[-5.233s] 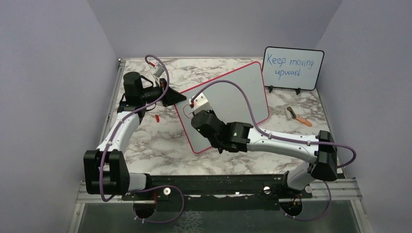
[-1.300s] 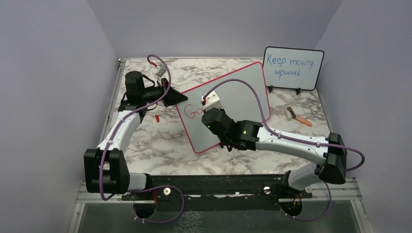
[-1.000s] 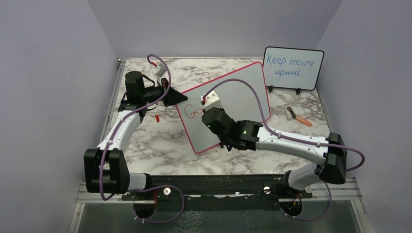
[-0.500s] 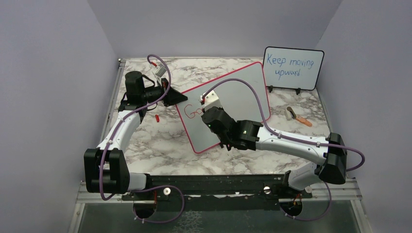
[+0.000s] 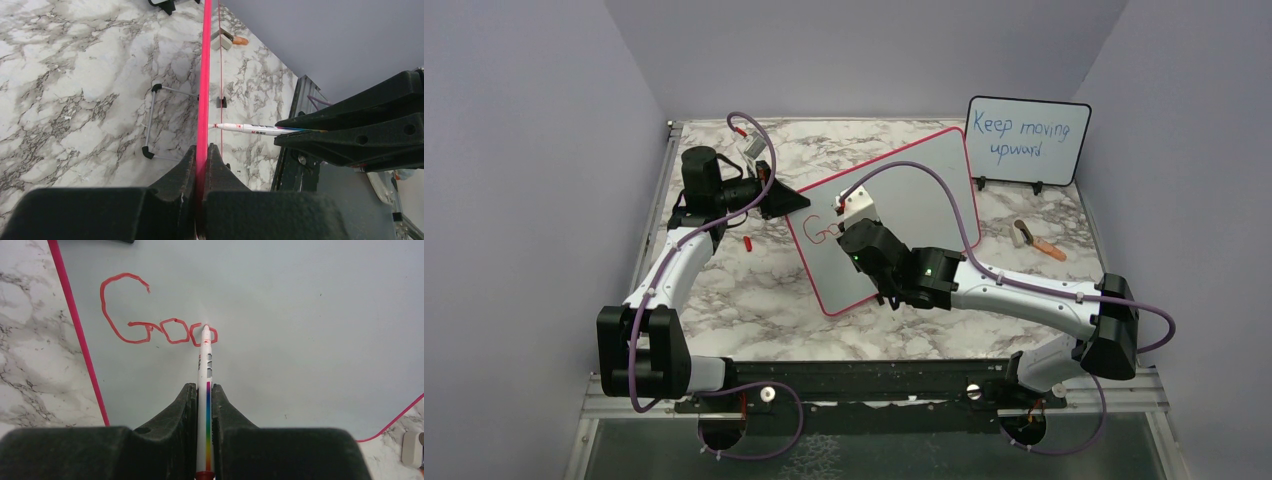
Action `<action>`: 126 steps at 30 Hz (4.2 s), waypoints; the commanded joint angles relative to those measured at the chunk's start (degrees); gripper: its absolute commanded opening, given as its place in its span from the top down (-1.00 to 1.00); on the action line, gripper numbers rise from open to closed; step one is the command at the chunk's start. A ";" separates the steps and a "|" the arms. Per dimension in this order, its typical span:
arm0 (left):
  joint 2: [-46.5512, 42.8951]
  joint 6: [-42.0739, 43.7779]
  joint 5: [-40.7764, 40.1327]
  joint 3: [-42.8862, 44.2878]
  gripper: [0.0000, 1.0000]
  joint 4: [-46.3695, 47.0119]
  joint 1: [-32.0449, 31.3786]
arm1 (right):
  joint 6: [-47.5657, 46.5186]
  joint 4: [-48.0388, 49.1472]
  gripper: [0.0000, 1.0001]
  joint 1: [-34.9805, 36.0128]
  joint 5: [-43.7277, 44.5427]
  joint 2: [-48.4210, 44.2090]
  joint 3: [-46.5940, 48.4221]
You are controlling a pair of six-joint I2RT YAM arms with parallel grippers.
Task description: Write a sentence on the whiteboard
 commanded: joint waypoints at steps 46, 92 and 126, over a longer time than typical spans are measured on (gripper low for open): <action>1.34 5.31 0.34 -0.10 1.00 -4.79 -1.59 | 0.38 2.59 0.99 -2.53 0.76 -5.32 -4.56; 1.52 5.40 0.48 -0.01 1.00 -4.89 -1.68 | -0.12 2.46 0.99 -3.50 -4.64 -4.24 -5.03; 1.80 5.84 0.36 0.16 1.00 -5.42 -1.68 | 0.03 -1.82 0.98 -3.74 -1.55 -4.52 -5.80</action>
